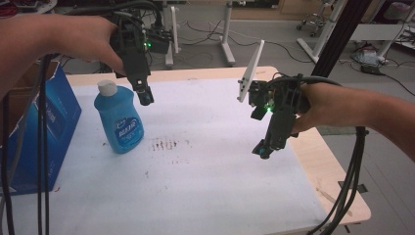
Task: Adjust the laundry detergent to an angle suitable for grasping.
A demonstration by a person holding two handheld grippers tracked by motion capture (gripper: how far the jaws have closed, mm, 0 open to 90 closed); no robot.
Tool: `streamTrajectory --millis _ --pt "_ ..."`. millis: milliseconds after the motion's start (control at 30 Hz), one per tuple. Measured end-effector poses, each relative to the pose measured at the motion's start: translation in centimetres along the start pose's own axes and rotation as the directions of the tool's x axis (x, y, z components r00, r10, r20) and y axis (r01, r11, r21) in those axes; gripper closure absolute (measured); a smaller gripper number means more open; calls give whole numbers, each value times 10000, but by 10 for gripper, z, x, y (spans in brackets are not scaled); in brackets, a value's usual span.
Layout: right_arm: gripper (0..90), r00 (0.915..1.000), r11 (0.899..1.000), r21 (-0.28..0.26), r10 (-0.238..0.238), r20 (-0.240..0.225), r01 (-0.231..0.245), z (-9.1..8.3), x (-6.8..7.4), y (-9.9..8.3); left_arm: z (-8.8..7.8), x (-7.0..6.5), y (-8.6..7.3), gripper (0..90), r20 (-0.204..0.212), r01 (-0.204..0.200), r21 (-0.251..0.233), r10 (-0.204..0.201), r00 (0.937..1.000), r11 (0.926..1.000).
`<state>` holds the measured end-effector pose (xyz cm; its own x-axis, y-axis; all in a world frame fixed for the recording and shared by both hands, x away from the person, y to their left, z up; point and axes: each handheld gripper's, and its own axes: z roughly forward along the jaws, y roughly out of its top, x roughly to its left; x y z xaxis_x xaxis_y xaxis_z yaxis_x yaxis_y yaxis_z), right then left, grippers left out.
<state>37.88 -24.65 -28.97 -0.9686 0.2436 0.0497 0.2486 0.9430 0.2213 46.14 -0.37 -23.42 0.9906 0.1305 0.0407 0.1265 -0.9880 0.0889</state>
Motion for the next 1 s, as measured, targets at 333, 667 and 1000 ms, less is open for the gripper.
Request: streamTrajectory --millis 333,667,1000 --pt "31 10000 10000 -1 3 -17 -3 0 0 -1 -4 1 -3 141 -28 281 -94 -281 9996 9996" --pt "31 9999 9999 6 -140 -42 140 2 -2 0 -8 1 -5 141 -47 728 -60 -728 9973 9973" --pt "31 9996 9997 -55 -257 -94 256 3 -4 2 -22 5 -21 141 -434 2110 -298 -2121 9763 9770"
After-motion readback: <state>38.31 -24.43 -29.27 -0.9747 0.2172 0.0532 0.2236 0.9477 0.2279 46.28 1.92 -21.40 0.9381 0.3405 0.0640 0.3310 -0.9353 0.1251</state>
